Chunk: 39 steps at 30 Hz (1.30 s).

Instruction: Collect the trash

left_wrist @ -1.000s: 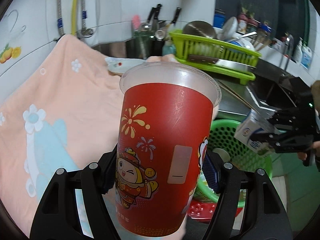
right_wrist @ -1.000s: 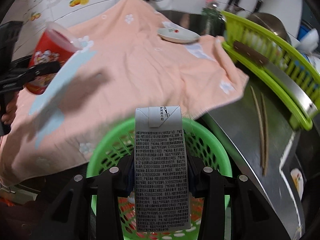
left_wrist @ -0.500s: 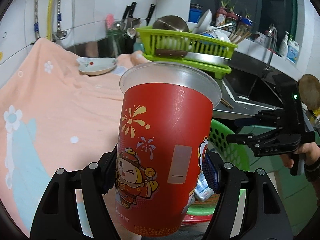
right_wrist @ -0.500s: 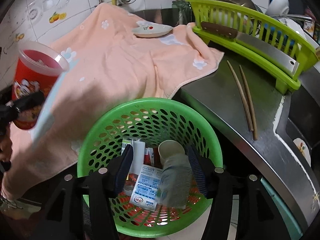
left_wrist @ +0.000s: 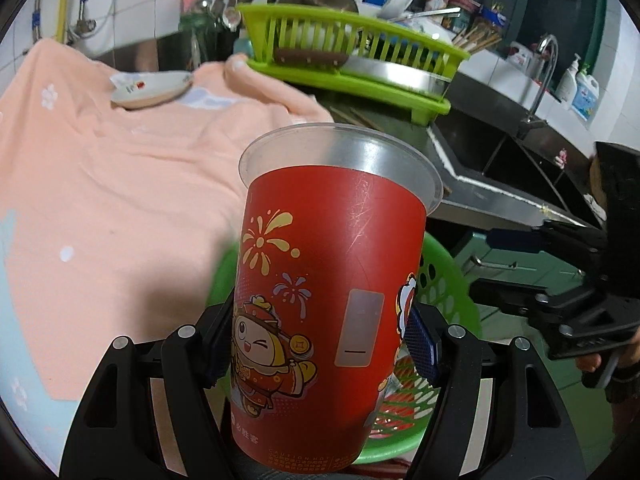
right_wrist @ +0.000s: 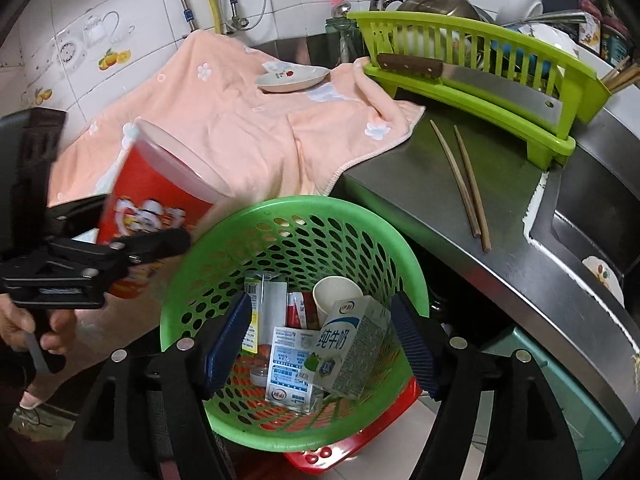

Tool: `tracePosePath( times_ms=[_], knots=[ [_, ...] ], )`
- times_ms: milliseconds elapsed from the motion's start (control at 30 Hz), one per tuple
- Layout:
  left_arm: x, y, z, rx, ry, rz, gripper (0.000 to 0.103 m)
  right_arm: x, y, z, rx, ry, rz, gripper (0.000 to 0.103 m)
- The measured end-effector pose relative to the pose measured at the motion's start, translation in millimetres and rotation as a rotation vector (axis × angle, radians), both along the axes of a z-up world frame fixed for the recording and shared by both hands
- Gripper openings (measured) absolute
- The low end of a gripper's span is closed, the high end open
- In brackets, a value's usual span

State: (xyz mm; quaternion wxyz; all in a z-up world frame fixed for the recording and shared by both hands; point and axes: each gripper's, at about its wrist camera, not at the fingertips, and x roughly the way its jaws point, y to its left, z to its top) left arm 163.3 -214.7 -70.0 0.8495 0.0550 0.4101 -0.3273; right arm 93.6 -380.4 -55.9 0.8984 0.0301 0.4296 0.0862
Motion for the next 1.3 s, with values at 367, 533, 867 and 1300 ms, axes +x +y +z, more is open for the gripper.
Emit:
tracePosePath(
  times_ms=[367, 533, 867, 1300],
  knots=[
    [8, -10, -24, -0.009, 0.074, -0.006, 0.072, -13, -4, -4, 0.016, -0.003, -0.023, 0.072],
    [6, -6, -21, -0.037, 0.063, -0.001, 0.081, -16, -3, -5, 0.022, -0.005, -0.025, 0.073],
    [1, 29, 2, -0.060, 0.021, 0.086, 0.081, -20, 10, 0, 0.025, -0.025, -0.006, 0.077],
    [-12, 97, 25, -0.036, -0.056, 0.266, 0.091, -14, 49, 14, 0.034, -0.077, 0.048, 0.083]
  ],
)
